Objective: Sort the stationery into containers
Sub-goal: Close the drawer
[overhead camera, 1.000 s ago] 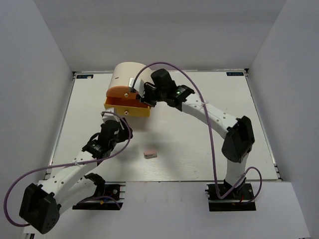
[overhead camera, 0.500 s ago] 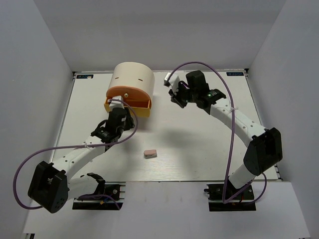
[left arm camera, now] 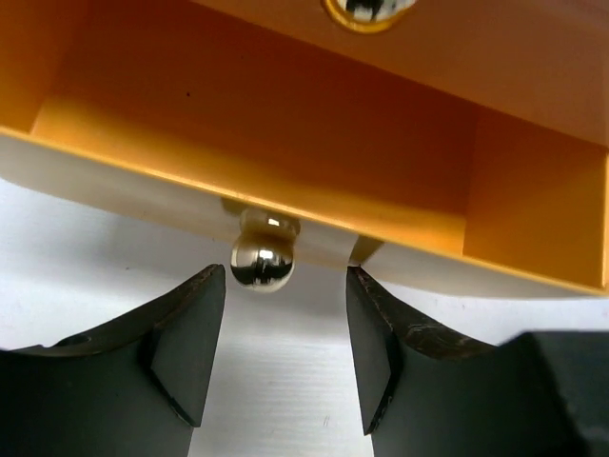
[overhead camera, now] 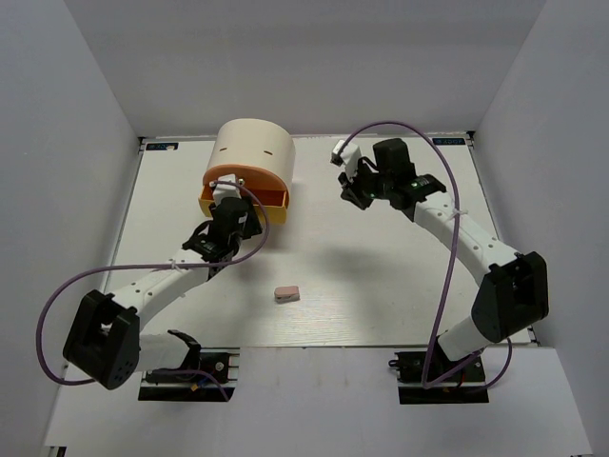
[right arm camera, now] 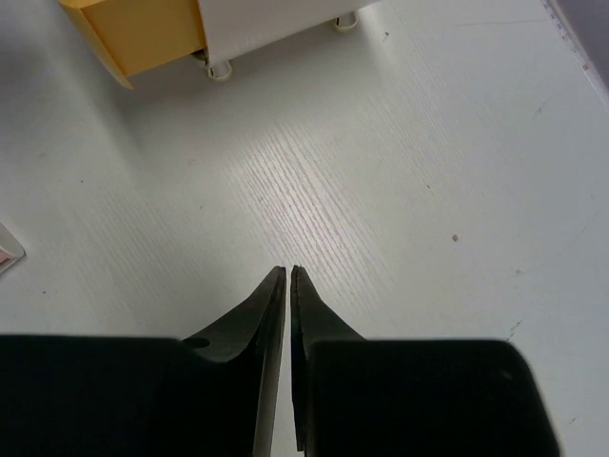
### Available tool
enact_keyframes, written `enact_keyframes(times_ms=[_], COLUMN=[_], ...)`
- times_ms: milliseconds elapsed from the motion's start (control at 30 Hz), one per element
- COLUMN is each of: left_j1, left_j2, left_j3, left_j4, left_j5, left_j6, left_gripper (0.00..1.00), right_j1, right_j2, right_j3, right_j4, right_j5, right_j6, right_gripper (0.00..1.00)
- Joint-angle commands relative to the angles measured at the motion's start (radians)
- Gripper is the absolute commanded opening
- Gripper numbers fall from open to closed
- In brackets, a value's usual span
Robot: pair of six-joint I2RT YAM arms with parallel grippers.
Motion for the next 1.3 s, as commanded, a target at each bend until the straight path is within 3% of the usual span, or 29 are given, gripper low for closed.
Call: enact_keyframes(times_ms=[0,400,1267], left_j1=[0.010,0.019,0.047], left_j2=[0.019,0.087,0.186], left_j3=[0.045,0.082,0.124], left_j4=[0.047,0.104,0.213], left_j5=[-0.045,-0.056,-0.123], left_j6=[0.001,0.001,-0.062], left_gripper=[0.64,0.64,0.63], right_j1=[-0.017,-0.046,-0.059], right_j2=[-0.038,-0.075,-0.082], right_j3=[-0.024,-0.117,-0.151], right_j4=[0.012,0.009,0.010], right_j5=[-0.030,-0.046,-0.055], right_j6=[0.013,0.010,-0.001], right_gripper=[0.12,0.13,0.13])
